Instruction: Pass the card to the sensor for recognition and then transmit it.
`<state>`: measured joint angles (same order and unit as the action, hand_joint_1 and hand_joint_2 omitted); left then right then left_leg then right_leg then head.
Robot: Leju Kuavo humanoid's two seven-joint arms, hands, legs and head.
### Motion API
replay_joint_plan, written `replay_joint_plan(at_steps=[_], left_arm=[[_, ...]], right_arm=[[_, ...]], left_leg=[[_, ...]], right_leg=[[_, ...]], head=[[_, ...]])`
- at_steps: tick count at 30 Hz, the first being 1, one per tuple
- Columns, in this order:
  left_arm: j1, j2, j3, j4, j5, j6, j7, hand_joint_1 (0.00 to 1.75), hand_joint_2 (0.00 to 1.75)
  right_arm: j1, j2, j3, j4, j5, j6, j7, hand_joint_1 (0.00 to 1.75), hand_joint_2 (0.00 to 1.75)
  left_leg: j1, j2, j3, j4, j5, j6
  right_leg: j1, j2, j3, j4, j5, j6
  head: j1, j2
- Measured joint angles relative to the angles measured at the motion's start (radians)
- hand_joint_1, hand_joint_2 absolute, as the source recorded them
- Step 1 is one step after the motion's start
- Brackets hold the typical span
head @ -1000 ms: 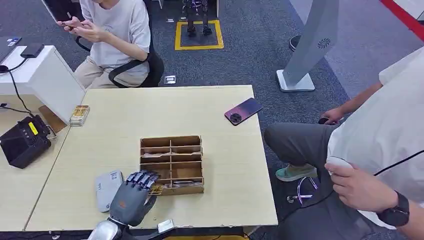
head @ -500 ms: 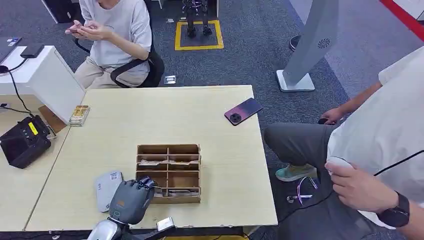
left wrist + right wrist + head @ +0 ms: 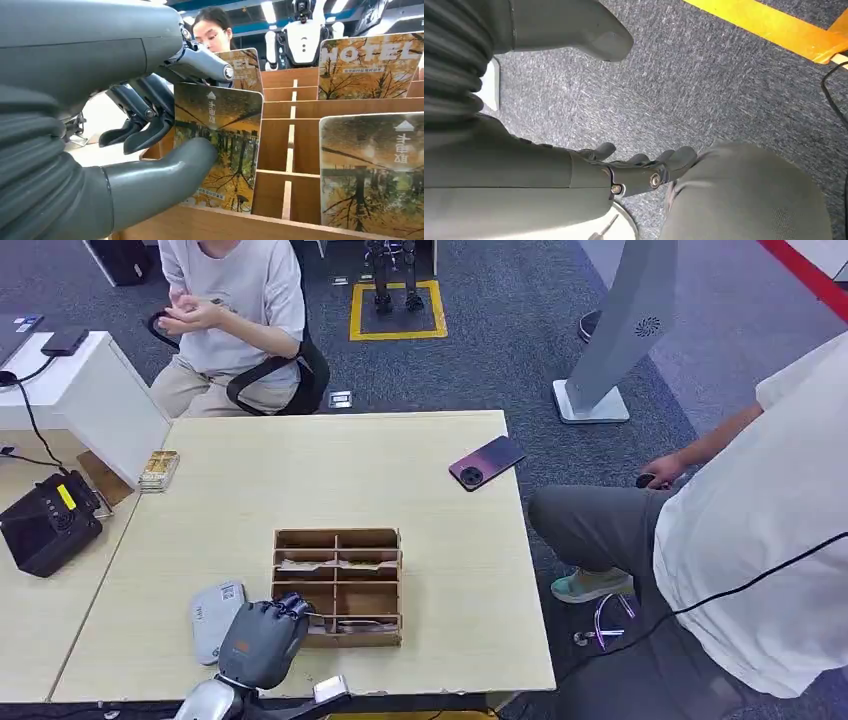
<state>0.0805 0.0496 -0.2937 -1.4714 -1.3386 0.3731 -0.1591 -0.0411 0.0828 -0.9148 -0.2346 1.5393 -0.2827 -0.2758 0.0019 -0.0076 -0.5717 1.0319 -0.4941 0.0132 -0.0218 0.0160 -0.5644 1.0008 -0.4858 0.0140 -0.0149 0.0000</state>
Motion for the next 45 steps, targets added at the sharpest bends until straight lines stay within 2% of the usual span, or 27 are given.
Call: replay_joint_plan(at_steps=[22,24,27,30,33,37,41,43,45], left_arm=[[0.000,0.000,0.000,0.002,0.003,0.001,0.000,1.75,1.75],[0.000,0.002,0.000,0.002,0.021,0.002,-0.013,1.75,1.75],[0.004,0.030,0.010,-0.021,0.088,0.005,-0.048,1.75,1.75],[-0.003,0.102,0.035,-0.103,0.138,-0.010,-0.050,1.75,1.75],[-0.038,0.196,0.087,-0.196,0.152,-0.034,-0.039,1.75,1.75],[-0.117,0.316,0.178,-0.314,0.210,-0.146,-0.051,1.75,1.75],[-0.235,0.456,0.274,-0.405,0.265,-0.277,-0.028,1.75,1.75],[-0.338,0.540,0.317,-0.430,0.300,-0.403,-0.004,1.75,1.75],[-0.428,0.597,0.371,-0.439,0.315,-0.479,-0.004,1.75,1.75]], right_arm=[[0.000,0.000,0.000,-0.001,0.000,0.000,0.000,0.00,1.75],[0.000,0.000,0.001,-0.001,0.000,0.000,-0.005,0.00,1.75],[0.000,0.000,0.006,0.000,0.000,0.000,-0.006,0.00,1.75],[0.000,0.000,0.012,-0.001,0.000,0.000,-0.006,0.00,1.75],[0.000,0.000,0.017,-0.001,0.000,0.000,-0.003,0.00,1.75],[0.000,-0.001,0.018,-0.001,0.000,0.002,-0.003,0.00,1.75],[0.000,-0.002,0.018,-0.001,0.000,0.003,-0.005,0.00,1.75],[0.000,-0.002,0.018,-0.001,0.000,0.002,-0.005,0.00,1.75],[-0.001,-0.002,0.018,-0.002,0.000,0.002,-0.005,0.00,1.75]], left_leg=[[0.000,0.000,0.000,0.000,0.000,0.000],[0.000,0.000,0.000,0.000,0.000,0.000],[0.001,0.000,0.000,0.000,0.000,0.000],[0.002,0.000,0.000,0.000,0.000,0.000],[0.003,0.000,0.000,0.000,0.001,-0.001],[0.006,-0.001,0.000,0.000,0.002,-0.004],[0.007,-0.001,-0.001,0.000,0.003,-0.004],[0.008,-0.001,-0.003,0.001,0.003,-0.005],[0.009,-0.001,-0.002,0.001,0.003,-0.005]], right_leg=[[0.000,0.000,0.000,0.000,0.000,0.000],[0.000,0.000,0.000,0.000,0.000,0.000],[0.001,0.000,0.000,0.000,0.000,0.000],[0.002,0.000,-0.001,0.000,0.000,0.000],[0.003,0.000,-0.001,0.000,0.000,-0.001],[0.005,0.000,-0.001,0.001,0.001,-0.002],[0.006,0.000,-0.001,0.001,0.002,-0.004],[0.008,0.000,-0.002,0.001,0.003,-0.004],[0.007,0.000,-0.002,0.001,0.003,-0.005]], head=[[0.000,0.000],[0.000,0.000],[0.000,0.000],[0.000,0.000],[0.000,0.000],[0.001,0.000],[0.000,0.000],[0.000,0.000],[0.000,0.000]])
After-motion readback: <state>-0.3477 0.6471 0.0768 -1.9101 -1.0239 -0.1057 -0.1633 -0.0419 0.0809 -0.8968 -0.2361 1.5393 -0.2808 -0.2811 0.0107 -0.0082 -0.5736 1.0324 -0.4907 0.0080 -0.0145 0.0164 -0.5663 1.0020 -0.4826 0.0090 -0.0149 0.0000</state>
